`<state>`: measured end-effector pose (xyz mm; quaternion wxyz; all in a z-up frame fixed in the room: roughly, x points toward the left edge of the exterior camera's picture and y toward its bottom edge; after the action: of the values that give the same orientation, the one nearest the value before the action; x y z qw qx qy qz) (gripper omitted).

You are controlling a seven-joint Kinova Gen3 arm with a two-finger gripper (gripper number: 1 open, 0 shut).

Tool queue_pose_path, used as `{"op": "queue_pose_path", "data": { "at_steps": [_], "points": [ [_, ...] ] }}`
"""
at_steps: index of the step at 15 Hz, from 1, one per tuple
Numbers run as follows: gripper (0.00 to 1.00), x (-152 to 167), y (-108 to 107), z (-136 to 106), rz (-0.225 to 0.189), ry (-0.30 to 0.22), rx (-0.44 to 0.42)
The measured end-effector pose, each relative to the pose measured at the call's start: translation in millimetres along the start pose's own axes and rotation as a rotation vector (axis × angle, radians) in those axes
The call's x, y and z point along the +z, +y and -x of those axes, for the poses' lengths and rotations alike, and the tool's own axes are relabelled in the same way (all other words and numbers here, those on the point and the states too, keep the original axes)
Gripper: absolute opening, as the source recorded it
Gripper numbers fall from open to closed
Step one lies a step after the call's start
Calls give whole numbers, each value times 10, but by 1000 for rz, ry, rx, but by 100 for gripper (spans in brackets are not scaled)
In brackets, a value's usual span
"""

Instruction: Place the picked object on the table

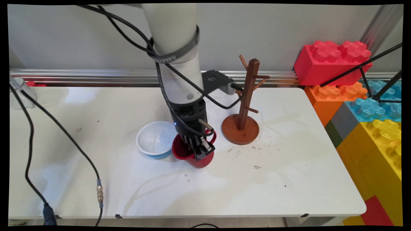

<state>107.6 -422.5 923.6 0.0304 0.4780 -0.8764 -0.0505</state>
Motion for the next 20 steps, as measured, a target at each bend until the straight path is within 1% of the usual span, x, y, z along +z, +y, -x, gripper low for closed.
{"op": "queue_pose_path", "data": {
  "at_steps": [5,9,16,20],
  "points": [
    [0,185,69,-76,-15,-73,-31],
    [0,352,75,-122,-26,-124,-55],
    [0,589,49,-217,-34,-164,-88],
    [0,731,36,-282,-37,-178,-112]
  ]
}}
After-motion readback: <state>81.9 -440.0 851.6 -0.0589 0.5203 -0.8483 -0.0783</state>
